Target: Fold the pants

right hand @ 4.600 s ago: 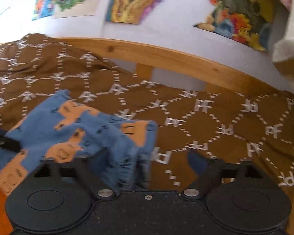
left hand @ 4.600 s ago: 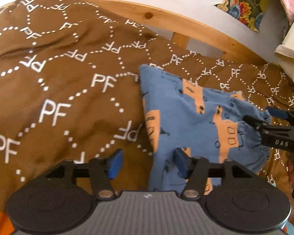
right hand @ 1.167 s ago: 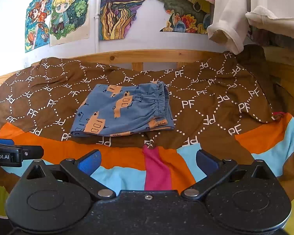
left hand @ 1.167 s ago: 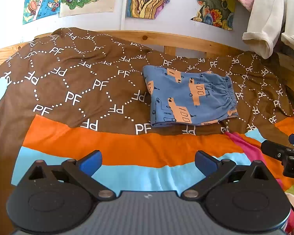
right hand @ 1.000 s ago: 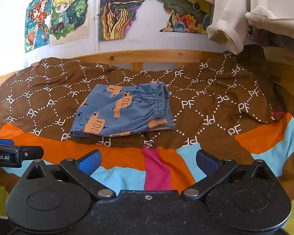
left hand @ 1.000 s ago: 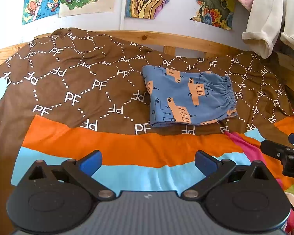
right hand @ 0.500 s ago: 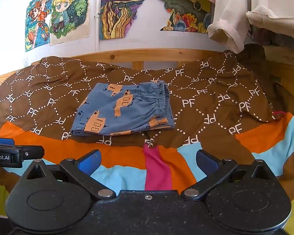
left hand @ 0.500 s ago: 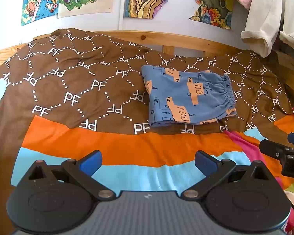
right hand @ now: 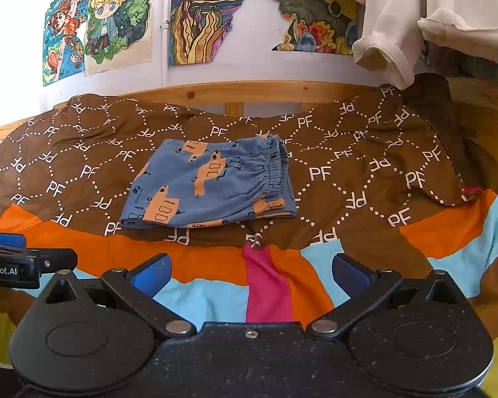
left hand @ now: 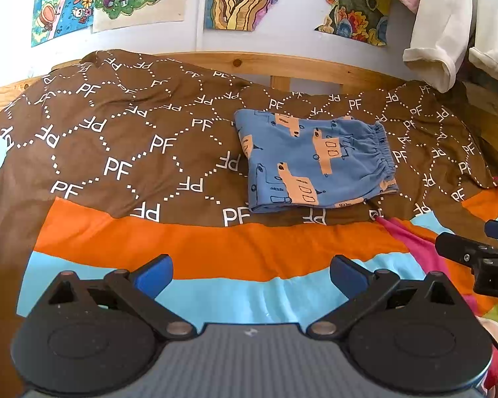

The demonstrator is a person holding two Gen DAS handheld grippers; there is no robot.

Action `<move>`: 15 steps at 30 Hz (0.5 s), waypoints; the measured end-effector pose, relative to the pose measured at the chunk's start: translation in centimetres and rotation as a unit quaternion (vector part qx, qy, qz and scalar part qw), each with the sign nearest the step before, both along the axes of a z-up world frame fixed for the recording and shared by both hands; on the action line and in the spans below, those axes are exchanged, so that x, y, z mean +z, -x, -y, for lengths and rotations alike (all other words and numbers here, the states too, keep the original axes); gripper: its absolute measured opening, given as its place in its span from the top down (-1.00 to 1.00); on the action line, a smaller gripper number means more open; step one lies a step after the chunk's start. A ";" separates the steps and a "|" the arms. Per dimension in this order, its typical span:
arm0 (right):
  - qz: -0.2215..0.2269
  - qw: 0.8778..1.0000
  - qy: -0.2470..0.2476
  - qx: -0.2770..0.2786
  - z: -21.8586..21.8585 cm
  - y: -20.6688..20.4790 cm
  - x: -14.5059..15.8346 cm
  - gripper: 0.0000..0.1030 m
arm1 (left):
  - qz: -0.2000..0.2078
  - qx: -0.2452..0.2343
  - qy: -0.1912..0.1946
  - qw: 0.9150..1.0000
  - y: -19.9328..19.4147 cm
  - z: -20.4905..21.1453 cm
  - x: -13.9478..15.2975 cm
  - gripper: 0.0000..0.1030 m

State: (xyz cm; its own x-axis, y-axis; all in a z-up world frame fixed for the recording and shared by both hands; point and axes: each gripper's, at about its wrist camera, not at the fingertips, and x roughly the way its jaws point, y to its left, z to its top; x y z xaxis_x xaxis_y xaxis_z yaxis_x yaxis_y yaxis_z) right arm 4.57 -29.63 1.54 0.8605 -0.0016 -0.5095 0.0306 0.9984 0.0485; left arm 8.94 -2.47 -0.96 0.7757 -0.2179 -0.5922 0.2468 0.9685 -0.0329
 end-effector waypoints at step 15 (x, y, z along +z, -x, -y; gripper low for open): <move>-0.001 1.000 0.000 0.001 0.0 0.0 0.0 -0.99 | -0.004 0.010 -0.009 1.000 -0.1 0.0 0.1 -0.99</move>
